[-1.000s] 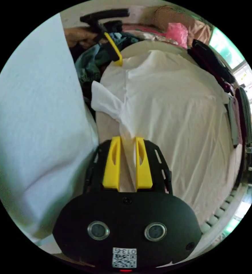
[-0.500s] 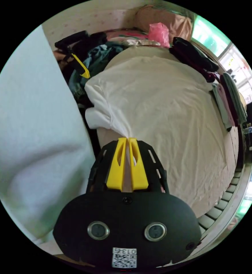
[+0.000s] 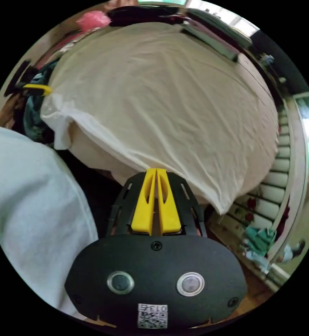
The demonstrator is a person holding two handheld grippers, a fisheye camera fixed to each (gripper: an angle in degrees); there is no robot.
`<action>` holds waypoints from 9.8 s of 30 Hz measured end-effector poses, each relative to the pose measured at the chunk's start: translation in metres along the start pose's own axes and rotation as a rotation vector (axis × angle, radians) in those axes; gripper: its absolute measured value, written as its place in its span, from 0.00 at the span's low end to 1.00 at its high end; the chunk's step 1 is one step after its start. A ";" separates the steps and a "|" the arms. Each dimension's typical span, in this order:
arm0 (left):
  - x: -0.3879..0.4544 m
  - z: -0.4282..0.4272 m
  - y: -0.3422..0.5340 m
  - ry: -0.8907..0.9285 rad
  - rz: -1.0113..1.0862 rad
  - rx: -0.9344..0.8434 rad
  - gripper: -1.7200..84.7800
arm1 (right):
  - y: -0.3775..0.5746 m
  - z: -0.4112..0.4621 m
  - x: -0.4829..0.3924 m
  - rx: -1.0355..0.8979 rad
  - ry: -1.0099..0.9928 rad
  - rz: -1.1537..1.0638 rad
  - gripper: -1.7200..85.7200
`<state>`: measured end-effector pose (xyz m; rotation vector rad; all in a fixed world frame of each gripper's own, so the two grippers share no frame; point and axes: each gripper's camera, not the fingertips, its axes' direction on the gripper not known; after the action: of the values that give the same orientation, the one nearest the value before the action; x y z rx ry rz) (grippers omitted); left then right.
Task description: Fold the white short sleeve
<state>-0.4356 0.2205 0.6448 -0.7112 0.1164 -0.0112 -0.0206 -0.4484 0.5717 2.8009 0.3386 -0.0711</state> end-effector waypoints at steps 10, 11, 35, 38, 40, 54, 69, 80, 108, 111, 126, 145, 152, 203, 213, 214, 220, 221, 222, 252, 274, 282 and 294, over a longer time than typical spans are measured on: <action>0.071 -0.003 -0.013 0.026 0.231 0.061 0.05 | 0.140 0.015 0.130 0.169 0.057 0.641 0.11; 0.084 0.002 -0.021 0.059 0.263 0.062 0.06 | 0.157 0.023 0.150 0.198 -0.023 0.733 0.14; 0.219 0.071 -0.130 0.243 0.572 -0.429 0.02 | 0.247 0.083 0.253 0.183 -0.139 0.804 0.10; 0.214 0.049 -0.116 0.276 0.573 -0.459 0.02 | 0.269 0.065 0.266 0.299 -0.088 0.955 0.10; 0.208 0.029 -0.111 0.298 0.561 -0.428 0.02 | 0.256 0.048 0.268 0.331 0.002 0.903 0.10; 0.147 -0.019 -0.197 -0.390 0.079 0.018 0.02 | -0.058 0.040 0.257 0.365 0.106 0.209 0.03; 0.123 -0.070 -0.196 -0.378 -0.107 0.196 0.02 | -0.167 0.022 0.366 0.457 0.022 0.189 0.02; 0.094 -0.054 -0.266 -0.405 -0.102 0.130 0.02 | -0.286 0.057 0.429 0.335 -0.013 0.130 0.02; 0.175 -0.052 -0.174 -0.332 -0.046 0.139 0.02 | -0.172 0.045 0.415 0.298 -0.112 0.171 0.02; 0.190 -0.040 -0.152 -0.402 -0.049 0.106 0.02 | -0.147 0.055 0.392 0.311 -0.180 0.173 0.02; 0.172 -0.047 -0.126 -0.379 -0.098 0.150 0.02 | -0.088 0.063 0.419 0.354 -0.253 0.278 0.02; 0.197 0.003 -0.083 -0.257 0.141 0.067 0.02 | -0.044 0.042 0.277 0.377 -0.343 0.025 0.02; 0.163 0.037 -0.052 -0.235 0.143 0.034 0.02 | 0.009 0.076 0.267 0.334 -0.329 0.157 0.02; -0.020 0.205 0.022 0.464 0.066 -0.060 0.13 | 0.356 0.280 0.297 0.577 -0.850 0.958 0.17; -0.022 0.188 0.031 0.566 0.147 -0.101 0.02 | 0.373 0.271 0.298 0.649 -0.793 0.847 0.05; -0.020 0.182 0.033 0.568 0.158 -0.104 0.02 | 0.374 0.268 0.298 0.656 -0.782 0.840 0.05; -0.028 0.165 0.040 0.480 0.124 -0.014 0.08 | 0.374 0.252 0.307 0.668 -0.714 0.780 0.04; -0.033 0.170 0.041 0.424 0.095 -0.007 0.14 | 0.372 0.252 0.310 0.660 -0.715 0.775 0.04; -0.036 0.173 0.041 0.411 0.068 -0.005 0.15 | 0.369 0.251 0.312 0.653 -0.710 0.769 0.03; -0.073 0.071 0.060 0.812 0.170 0.384 0.02 | 0.314 0.195 0.359 0.712 -0.646 0.604 0.03; -0.101 0.142 0.067 0.617 -0.179 0.041 0.13 | 0.233 0.153 0.396 0.648 -0.655 0.537 0.03; -0.097 0.076 0.073 0.962 -0.139 0.158 0.03 | 0.213 0.127 0.403 0.659 -0.641 0.527 0.03; -0.136 0.006 -0.078 0.955 -0.514 0.485 0.13 | 0.107 0.138 0.443 0.483 -0.634 0.870 0.07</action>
<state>-0.5680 0.1718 0.7142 -0.1823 0.8122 -0.8508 0.4332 -0.4915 0.4353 2.8849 -1.1540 -0.8907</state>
